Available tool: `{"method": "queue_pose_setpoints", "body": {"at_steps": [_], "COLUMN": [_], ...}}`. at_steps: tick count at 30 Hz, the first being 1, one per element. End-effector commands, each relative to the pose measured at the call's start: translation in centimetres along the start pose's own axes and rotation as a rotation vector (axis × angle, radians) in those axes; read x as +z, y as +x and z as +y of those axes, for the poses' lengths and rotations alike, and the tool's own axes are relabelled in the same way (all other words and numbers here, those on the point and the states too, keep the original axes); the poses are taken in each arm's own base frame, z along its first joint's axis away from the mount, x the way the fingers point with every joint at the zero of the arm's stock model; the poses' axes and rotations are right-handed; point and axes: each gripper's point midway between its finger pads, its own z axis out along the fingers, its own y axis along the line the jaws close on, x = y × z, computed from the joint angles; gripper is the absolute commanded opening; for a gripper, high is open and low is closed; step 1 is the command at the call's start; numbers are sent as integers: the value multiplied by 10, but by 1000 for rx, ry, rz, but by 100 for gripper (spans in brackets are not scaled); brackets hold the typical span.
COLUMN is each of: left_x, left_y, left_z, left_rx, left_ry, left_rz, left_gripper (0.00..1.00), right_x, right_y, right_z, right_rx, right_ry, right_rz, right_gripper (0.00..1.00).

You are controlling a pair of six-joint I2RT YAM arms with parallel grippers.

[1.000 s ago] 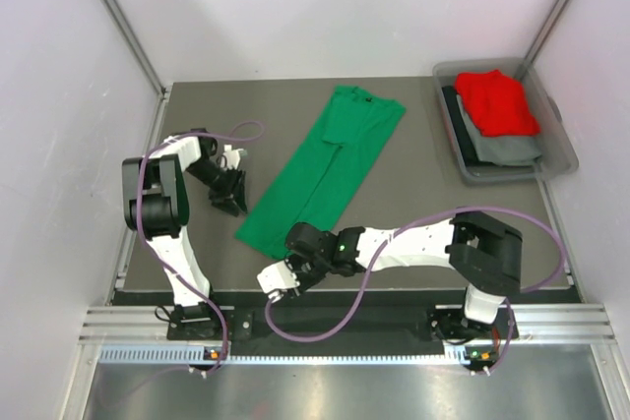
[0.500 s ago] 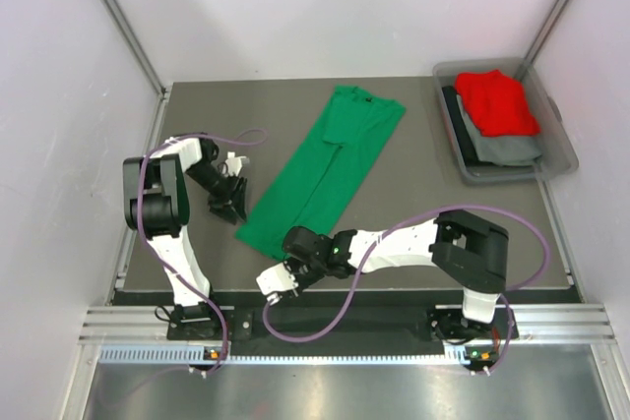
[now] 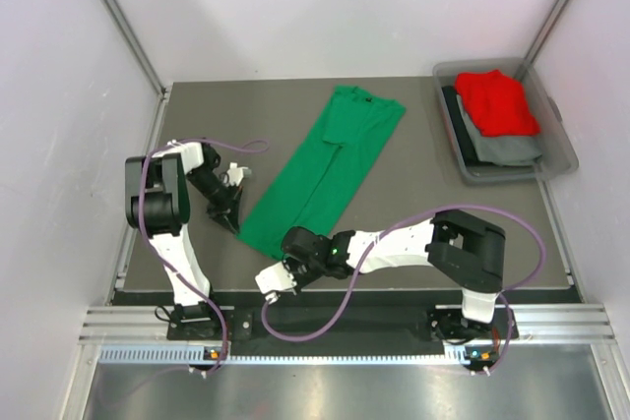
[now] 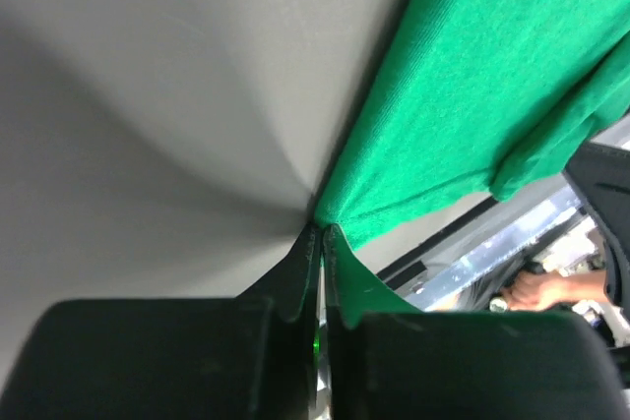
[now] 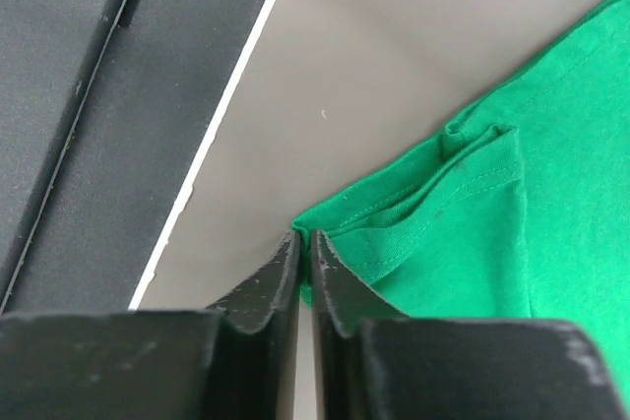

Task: Fold and stack the t-shirts
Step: Fold the tshirt

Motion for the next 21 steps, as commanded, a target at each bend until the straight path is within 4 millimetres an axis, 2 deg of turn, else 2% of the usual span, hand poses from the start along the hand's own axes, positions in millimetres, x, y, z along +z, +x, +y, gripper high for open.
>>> {"method": "queue_pose_setpoints", "body": {"at_steps": [1, 5, 7, 12, 17, 19, 21], "left_x": [5, -2, -11, -53, -81, -82, -92], "left_y": [0, -7, -14, -41, -64, -73, -88], "left_z": [-4, -14, -19, -40, -66, -70, -77], "left_rx": [26, 33, 48, 109, 166, 173, 187], "left_ry": [50, 84, 84, 69, 64, 56, 43], "left_rz": [9, -24, -54, -179, -224, -221, -252], "left_gripper": [0, 0, 0, 0, 0, 0, 0], "right_x": [1, -11, -25, -63, -95, -105, -118], "right_y": [-8, -6, -12, -18, -4, 10, 23], "right_z": [-5, -7, -15, -39, -68, -81, -97], "right_rx": [-14, -8, -7, 4, 65, 100, 131], "right_ry": [25, 51, 90, 179, 256, 290, 339], "right_rz": [-6, 0, -17, -23, -7, 7, 12], "right_gripper": [2, 0, 0, 0, 0, 0, 0]}}
